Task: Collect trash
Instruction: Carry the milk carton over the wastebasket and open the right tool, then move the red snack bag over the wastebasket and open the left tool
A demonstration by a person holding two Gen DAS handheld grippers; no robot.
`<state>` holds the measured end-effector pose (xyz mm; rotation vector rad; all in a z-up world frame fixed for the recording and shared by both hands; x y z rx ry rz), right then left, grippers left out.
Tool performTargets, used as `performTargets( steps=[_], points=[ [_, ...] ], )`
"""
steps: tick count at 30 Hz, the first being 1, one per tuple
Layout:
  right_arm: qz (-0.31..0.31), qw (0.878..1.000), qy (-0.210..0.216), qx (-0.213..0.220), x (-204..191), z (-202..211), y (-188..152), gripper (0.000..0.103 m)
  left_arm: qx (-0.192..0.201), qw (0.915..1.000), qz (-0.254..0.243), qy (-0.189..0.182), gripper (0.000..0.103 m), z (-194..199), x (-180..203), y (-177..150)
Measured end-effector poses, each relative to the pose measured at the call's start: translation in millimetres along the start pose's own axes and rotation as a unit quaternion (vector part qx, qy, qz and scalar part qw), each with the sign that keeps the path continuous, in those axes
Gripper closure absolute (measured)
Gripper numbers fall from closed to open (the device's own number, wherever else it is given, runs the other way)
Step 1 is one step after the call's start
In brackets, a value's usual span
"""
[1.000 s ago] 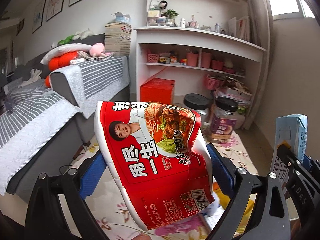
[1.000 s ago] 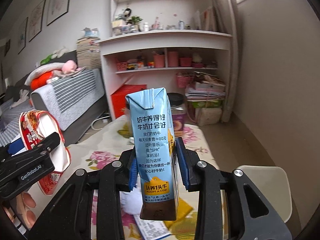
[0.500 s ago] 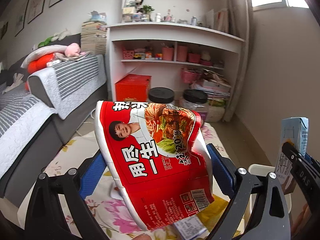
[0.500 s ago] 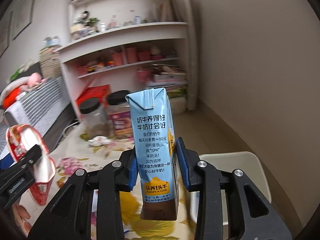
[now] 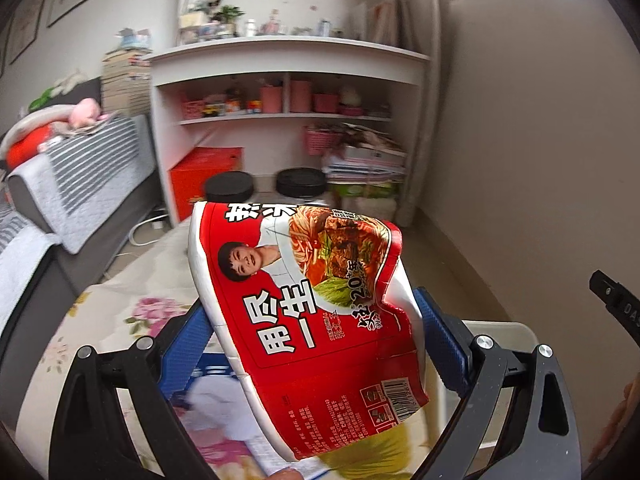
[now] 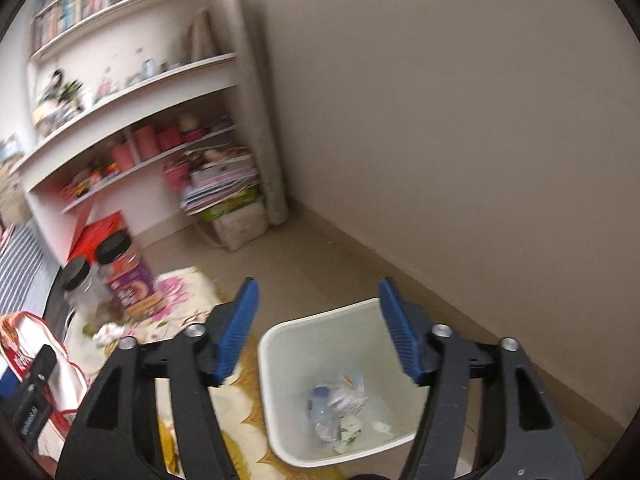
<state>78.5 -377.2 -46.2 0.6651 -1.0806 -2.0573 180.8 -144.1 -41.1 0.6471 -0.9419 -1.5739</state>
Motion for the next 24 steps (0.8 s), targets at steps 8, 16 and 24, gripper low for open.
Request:
performTargets(
  steps=[8, 16, 24],
  points=[
    [-0.073, 0.994, -0.072, 0.032, 58, 18, 6, 0.009, -0.027, 0.9973, -0.032, -0.061, 0.011, -14, 80, -4],
    [-0.136, 0.984, -0.110, 0.038, 109, 31, 3, 0.007, -0.111, 0.9836, -0.047, -0.134, 0.010, -49, 152, -19],
    [-0.141, 0.982, -0.118, 0.032, 116, 32, 1, 0.007, -0.177, 0.9694, -0.005, -0.170, 0.008, -67, 162, -27]
  ],
)
Point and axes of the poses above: each gripper's, at about its wrist camera, not at the fingertips, and z roughly against the way its jaws point, x to its right, y to its top, the point moved 3 cm from there along -z, roughly the way its jaws point, and after that the axes turned 3 degrees about z, right-handed, at the moved point
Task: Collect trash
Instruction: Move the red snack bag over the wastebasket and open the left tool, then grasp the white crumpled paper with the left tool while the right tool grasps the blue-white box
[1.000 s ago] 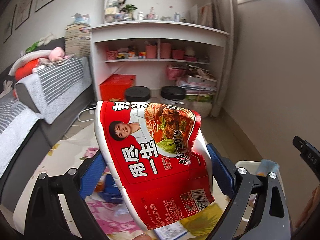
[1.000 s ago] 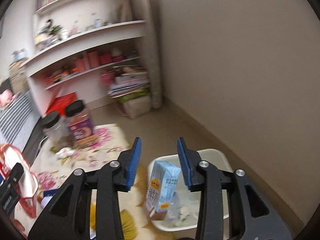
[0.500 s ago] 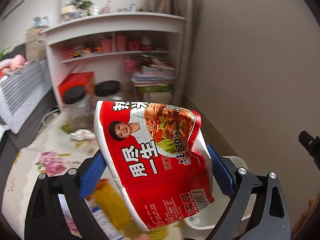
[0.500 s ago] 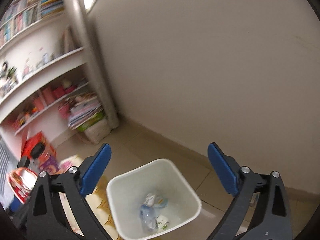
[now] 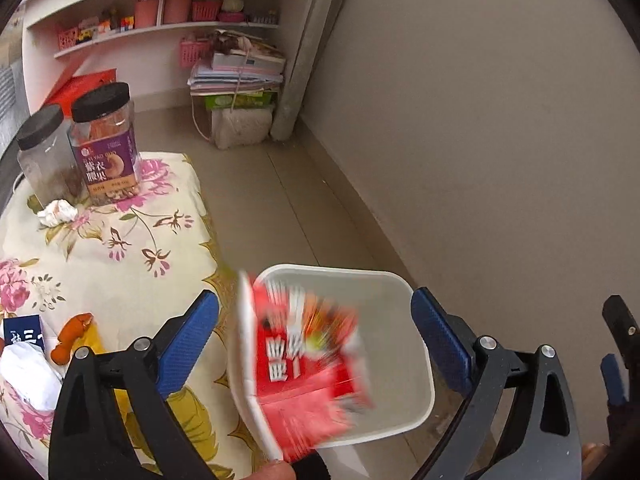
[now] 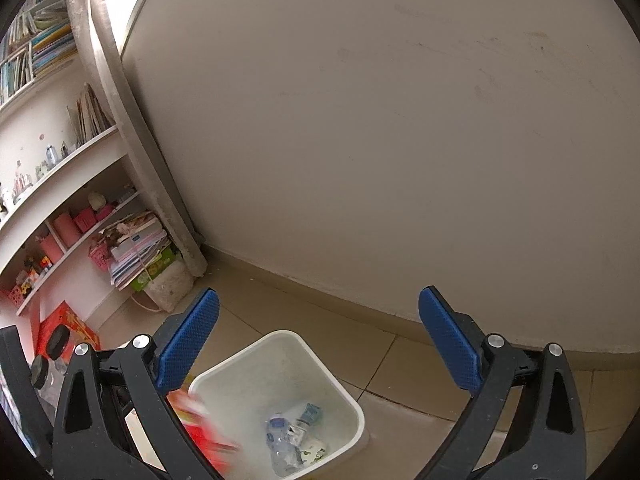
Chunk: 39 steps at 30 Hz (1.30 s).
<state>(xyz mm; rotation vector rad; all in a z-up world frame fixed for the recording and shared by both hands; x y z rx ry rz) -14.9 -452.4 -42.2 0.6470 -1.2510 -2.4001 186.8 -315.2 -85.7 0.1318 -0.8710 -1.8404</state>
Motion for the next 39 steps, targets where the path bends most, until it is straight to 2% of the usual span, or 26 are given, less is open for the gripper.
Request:
performTargets(
  steps=[4, 13, 19, 23, 27, 35, 39],
  points=[
    [0.011, 1.000, 0.006, -0.007, -11, -2, -2, 0.007, -0.003, 0.9999, 0.012, -0.007, 0.008, 7, -10, 0],
    [0.069, 0.997, 0.023, -0.018, -60, -5, -19, 0.007, 0.051, 0.9959, 0.001, 0.075, 0.008, 43, -46, -4],
    [0.116, 0.992, 0.037, -0.022, -92, -1, -36, 0.007, 0.076, 0.9894, -0.001, 0.123, 0.008, 63, -79, -7],
    [0.145, 0.987, 0.060, -0.036, -119, 0, -51, 0.007, 0.084, 0.9813, -0.002, 0.173, 0.008, 75, -106, -15],
    [0.171, 0.981, 0.080, -0.042, -142, 3, -64, 0.007, 0.077, 0.9738, 0.003, 0.214, 0.007, 77, -136, -28],
    [0.220, 0.968, 0.110, -0.052, -181, 10, -88, 0.007, 0.038, 0.9559, 0.054, 0.286, 0.007, 70, -210, -61],
    [0.236, 0.964, 0.113, -0.055, -192, 12, -97, 0.007, 0.020, 0.9501, 0.058, 0.306, 0.007, 63, -231, -71]
  ],
)
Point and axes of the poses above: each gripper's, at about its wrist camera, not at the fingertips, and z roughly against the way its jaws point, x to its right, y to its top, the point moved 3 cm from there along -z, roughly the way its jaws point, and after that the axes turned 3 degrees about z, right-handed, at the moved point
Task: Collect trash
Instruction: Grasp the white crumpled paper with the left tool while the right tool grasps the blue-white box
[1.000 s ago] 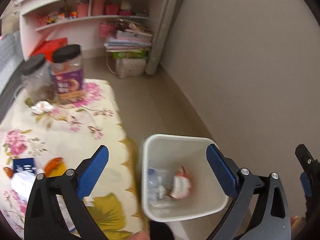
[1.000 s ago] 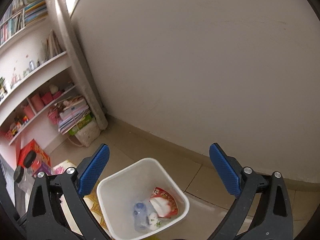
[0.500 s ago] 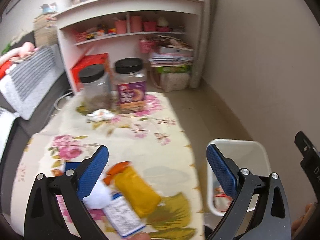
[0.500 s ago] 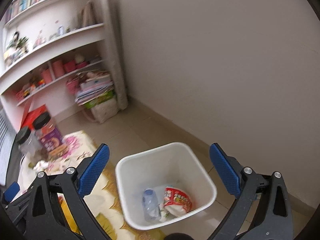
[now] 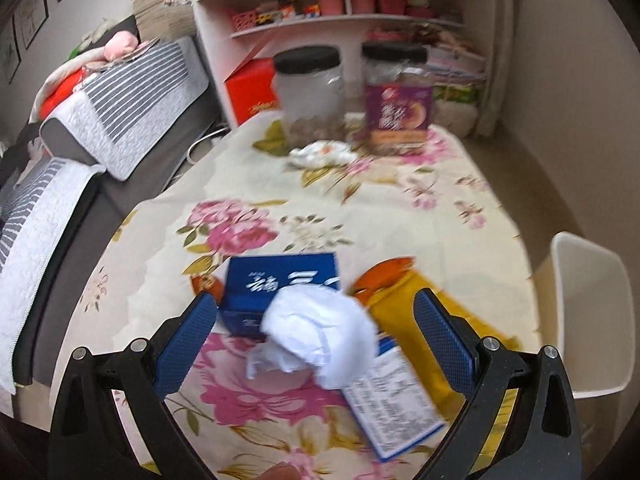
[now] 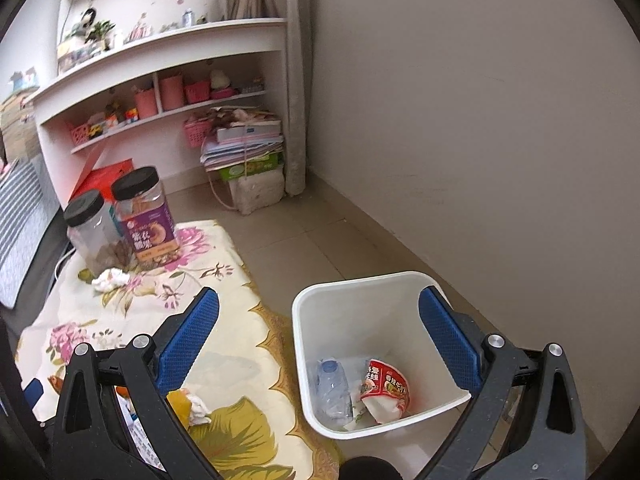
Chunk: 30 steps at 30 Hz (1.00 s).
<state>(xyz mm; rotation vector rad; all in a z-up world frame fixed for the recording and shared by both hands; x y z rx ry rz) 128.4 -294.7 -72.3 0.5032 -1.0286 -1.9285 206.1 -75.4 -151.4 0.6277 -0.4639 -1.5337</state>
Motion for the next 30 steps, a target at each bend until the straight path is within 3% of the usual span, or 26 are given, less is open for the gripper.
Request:
performTargets(
  steps=[10, 12, 17, 21, 25, 28, 30],
  points=[
    [0.043, 0.999, 0.007, -0.028, -30, -13, -9, 0.007, -0.052, 0.9981, -0.027, -0.016, 0.009, -37, 6, -18],
    [0.056, 0.998, 0.014, -0.038, -39, -17, -12, 0.007, -0.059, 0.9971, -0.034, -0.034, 0.039, -40, 4, -19],
    [0.092, 0.991, 0.055, -0.075, -62, -28, -21, 0.007, -0.087, 0.9921, -0.028, -0.086, 0.043, -37, -18, -17],
    [0.135, 0.970, 0.144, -0.138, -94, -34, -41, 0.007, -0.088, 0.9909, -0.010, -0.101, 0.044, -25, -57, -11],
    [0.207, 0.931, 0.224, -0.203, -138, -33, -77, 0.007, -0.068, 0.9931, 0.010, -0.095, 0.044, -7, -104, 0],
    [0.268, 0.897, 0.261, -0.233, -171, -27, -106, 0.008, -0.052, 0.9940, 0.020, -0.094, 0.044, 4, -129, 4],
    [0.291, 0.884, 0.272, -0.245, -183, -26, -118, 0.009, -0.042, 0.9943, 0.028, -0.094, 0.044, 8, -143, 4]
  ],
)
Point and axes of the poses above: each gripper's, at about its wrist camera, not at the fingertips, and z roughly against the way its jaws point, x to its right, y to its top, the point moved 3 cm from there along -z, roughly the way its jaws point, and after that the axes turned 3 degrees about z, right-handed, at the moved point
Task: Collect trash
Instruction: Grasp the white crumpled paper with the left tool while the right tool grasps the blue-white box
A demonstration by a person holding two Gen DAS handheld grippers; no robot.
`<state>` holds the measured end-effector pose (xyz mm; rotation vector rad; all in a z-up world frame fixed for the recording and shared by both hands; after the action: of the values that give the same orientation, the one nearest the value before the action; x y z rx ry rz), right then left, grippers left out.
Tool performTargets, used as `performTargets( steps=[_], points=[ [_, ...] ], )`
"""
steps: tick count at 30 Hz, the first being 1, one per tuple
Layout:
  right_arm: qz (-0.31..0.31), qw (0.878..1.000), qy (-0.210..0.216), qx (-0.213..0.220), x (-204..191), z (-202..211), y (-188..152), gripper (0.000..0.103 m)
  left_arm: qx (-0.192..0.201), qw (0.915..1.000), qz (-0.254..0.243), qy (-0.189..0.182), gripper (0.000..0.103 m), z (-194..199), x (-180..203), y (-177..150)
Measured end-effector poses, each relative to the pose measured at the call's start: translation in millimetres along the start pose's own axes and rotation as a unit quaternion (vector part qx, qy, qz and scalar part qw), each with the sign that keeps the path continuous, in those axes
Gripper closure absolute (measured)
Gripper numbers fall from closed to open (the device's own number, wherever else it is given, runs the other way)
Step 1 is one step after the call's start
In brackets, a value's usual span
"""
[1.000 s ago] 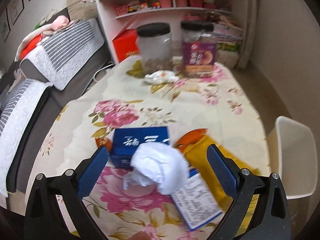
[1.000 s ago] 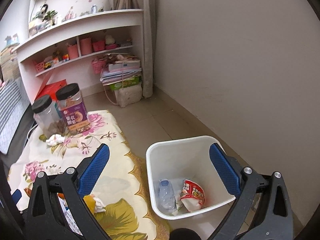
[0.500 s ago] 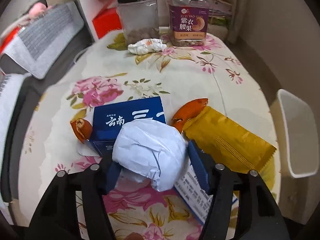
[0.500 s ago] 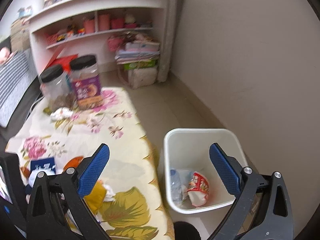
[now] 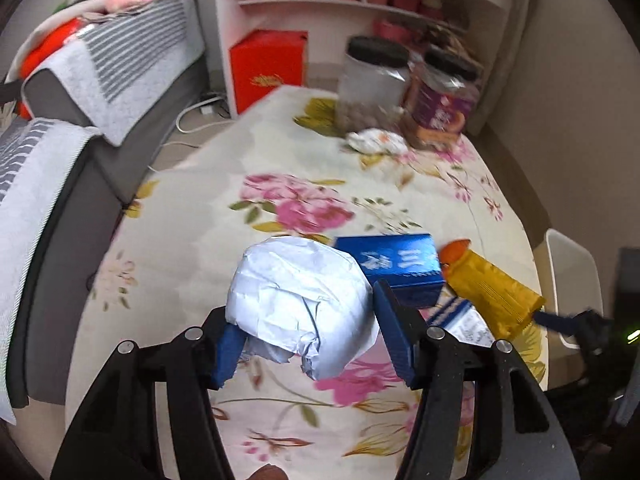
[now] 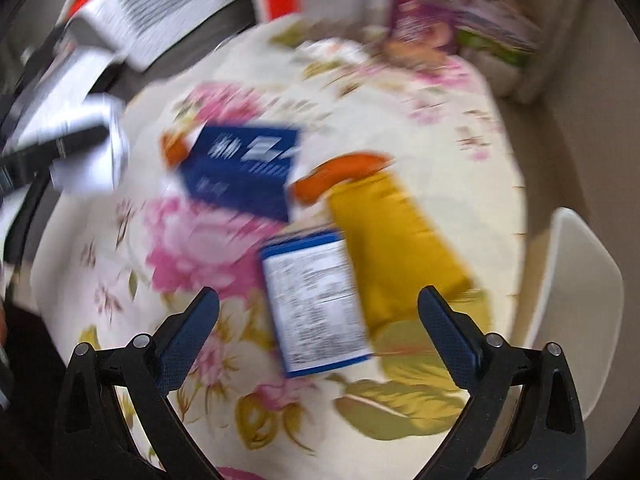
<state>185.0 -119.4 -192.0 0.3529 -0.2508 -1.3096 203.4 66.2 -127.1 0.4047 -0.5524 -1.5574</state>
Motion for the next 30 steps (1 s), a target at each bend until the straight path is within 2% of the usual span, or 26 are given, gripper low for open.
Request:
performTargets(
  steps=[5, 9, 11, 12, 14, 15, 17, 21, 24, 25, 30],
  points=[
    [0.028, 0.999, 0.016, -0.044, -14, -29, 0, 0.014, -0.006, 0.9997, 0.021, -0.006, 0.044, -6, -27, -9],
    [0.043, 0.996, 0.003, -0.074, -17, -51, -1, 0.019, -0.015, 0.9992, 0.036, -0.006, 0.044, -14, -45, -14],
    [0.048, 0.996, 0.003, -0.078, -19, -57, -1, 0.018, -0.019, 0.9986, 0.049, -0.010, 0.044, -16, -54, -15],
    [0.051, 0.996, 0.002, -0.076, -20, -57, 1, 0.020, -0.020, 0.9983, 0.054, -0.012, 0.044, -16, -59, -15],
    [0.041, 0.997, 0.000, -0.070, -19, -54, 6, 0.041, -0.020, 0.9977, 0.064, -0.012, 0.044, -17, -67, -15],
    [0.033, 0.997, 0.009, -0.063, -17, -50, 10, 0.051, -0.019, 0.9975, 0.067, -0.011, 0.044, -17, -70, -15],
    [0.012, 0.998, 0.030, -0.049, -17, -41, 18, 0.051, -0.016, 0.9970, 0.074, -0.010, 0.044, -16, -75, -14],
    [0.016, 0.999, 0.047, 0.002, -30, -16, 33, 0.051, -0.005, 0.9959, 0.090, -0.009, 0.044, -12, -82, -11],
    [0.023, 0.997, 0.052, 0.060, -41, 10, 46, 0.051, 0.015, 0.9949, 0.099, -0.004, 0.044, -6, -85, -6],
    [0.023, 0.994, 0.050, 0.090, -45, 22, 51, 0.050, 0.025, 0.9945, 0.102, 0.000, 0.044, -3, -85, -4],
    [0.022, 0.982, 0.034, 0.186, -54, 52, 72, 0.050, 0.066, 0.9915, 0.111, 0.019, 0.044, 10, -85, 4]
  ],
)
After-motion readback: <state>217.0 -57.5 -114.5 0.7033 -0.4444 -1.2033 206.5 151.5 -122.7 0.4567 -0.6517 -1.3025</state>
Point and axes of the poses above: each gripper's, at about its wrist camera, not at the fingertips, and z roughly against the way its jaws point, x to its right, y to its top, the point moved 3 cm from there along -z, roughly the way its jaws point, and after that the axes turned 3 degrees about z, right-handed, at the moved point
